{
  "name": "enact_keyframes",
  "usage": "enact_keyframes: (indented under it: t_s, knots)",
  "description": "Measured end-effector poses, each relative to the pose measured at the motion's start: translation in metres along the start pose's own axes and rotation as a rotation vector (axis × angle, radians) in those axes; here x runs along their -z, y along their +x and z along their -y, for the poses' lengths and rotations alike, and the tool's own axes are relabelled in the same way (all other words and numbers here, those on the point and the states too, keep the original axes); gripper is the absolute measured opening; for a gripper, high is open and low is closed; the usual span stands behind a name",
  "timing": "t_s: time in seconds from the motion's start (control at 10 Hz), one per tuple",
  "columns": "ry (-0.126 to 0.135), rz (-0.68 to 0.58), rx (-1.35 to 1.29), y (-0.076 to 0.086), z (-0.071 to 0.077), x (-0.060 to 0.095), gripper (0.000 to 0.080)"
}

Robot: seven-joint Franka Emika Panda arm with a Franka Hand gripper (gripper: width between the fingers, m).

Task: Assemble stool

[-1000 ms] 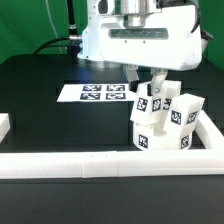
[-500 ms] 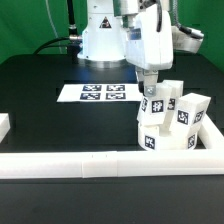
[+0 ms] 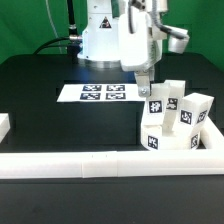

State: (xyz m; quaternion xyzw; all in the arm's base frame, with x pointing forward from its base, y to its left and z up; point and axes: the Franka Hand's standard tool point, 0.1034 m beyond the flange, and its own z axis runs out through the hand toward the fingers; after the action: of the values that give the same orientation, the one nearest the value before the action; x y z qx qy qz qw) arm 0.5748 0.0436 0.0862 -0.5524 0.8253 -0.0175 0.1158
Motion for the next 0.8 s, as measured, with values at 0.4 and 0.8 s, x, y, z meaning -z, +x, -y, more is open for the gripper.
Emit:
enact_keyframes:
  t_s: [0.4, 0.8]
  knots:
    - [-0.039, 0.039, -0.334, 0.005, -0.002, 0.0, 0.0337]
    - [-0.032, 0.049, -0.218, -0.006, 0.002, 0.007, 0.0623]
